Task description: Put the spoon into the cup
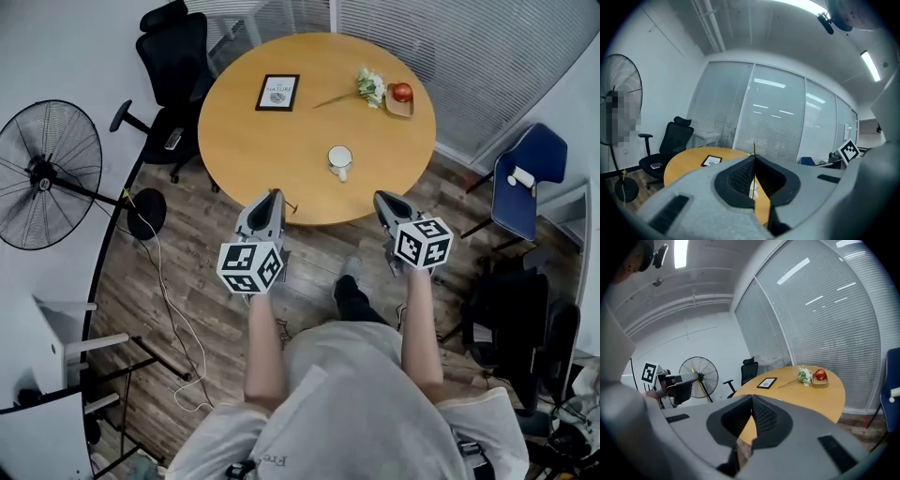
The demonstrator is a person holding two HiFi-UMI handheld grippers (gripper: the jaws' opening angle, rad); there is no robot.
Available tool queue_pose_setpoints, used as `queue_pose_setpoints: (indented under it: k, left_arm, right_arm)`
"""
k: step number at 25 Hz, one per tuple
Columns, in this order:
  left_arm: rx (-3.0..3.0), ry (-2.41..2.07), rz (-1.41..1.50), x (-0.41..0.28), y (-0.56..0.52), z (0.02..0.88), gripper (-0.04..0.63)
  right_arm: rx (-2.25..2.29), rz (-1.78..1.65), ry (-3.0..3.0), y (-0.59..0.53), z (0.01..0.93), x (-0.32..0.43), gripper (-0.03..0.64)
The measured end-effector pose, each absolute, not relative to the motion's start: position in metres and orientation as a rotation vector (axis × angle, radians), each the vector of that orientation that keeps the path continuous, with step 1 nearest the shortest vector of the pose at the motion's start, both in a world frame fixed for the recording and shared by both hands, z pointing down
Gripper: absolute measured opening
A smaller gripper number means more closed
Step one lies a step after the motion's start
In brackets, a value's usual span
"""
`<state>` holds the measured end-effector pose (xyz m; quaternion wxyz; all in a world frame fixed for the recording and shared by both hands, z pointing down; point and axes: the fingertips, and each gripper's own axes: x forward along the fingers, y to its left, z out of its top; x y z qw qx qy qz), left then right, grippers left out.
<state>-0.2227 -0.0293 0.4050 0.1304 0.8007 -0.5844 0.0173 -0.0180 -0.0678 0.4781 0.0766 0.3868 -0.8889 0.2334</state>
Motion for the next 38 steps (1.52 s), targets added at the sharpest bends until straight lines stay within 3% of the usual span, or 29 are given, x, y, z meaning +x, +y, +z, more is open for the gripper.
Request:
queue_pose_setpoints:
  k: [19,38]
  left_arm:
    - [2.308,-1.692,0.057,-0.193,-0.193,0.416,0.009]
    - [2.363,-1.624,0.058,-0.158,-0.244,0.433,0.009]
  right_arm:
    - [1.081,0.74,-2.66,-0.233,0.497,-0.001,-0.003]
    - [1.059,0.794,-2.705,-0.261,0.51,0.007,-0.003]
